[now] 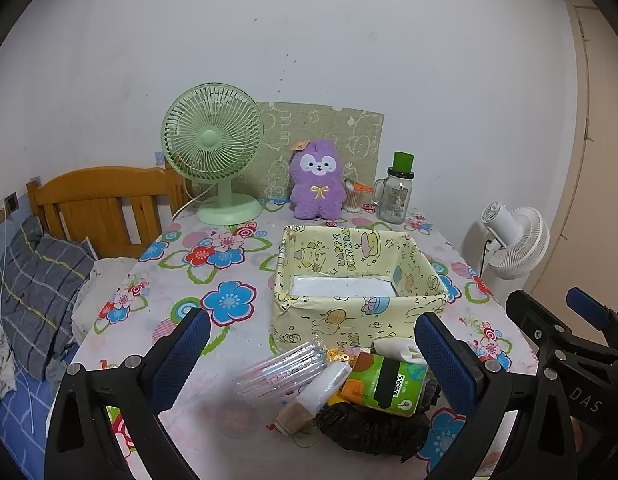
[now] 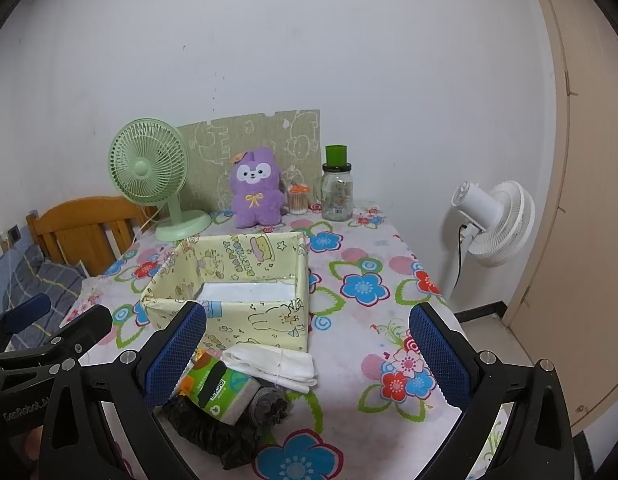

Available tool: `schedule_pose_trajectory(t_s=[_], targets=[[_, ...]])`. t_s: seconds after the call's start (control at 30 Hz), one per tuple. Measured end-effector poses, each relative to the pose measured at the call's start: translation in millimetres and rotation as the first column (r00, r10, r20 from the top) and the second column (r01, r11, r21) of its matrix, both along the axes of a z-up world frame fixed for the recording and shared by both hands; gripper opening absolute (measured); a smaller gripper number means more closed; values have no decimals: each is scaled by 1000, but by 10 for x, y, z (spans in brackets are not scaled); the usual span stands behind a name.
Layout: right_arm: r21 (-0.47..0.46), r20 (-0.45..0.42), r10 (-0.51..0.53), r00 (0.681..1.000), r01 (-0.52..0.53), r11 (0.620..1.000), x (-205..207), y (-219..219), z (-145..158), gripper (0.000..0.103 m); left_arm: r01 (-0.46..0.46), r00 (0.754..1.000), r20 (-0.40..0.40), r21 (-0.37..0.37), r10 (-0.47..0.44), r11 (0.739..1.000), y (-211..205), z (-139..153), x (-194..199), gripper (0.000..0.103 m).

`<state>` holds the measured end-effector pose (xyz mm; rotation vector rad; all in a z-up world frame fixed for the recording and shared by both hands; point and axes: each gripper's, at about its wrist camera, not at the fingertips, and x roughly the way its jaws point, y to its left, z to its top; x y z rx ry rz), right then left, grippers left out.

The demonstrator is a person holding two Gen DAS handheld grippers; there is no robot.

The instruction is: Organize soft objects

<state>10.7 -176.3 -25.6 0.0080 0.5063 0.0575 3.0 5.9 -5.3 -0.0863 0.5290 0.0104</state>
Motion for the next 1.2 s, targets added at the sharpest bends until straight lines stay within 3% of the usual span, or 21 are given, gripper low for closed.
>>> schedule_pose_trajectory(t_s=[1.2], targets=[[17, 19, 5, 1000, -5, 1000, -50, -28, 42, 103, -7, 1000, -6, 3, 7, 1000, 2, -33, 9, 103]])
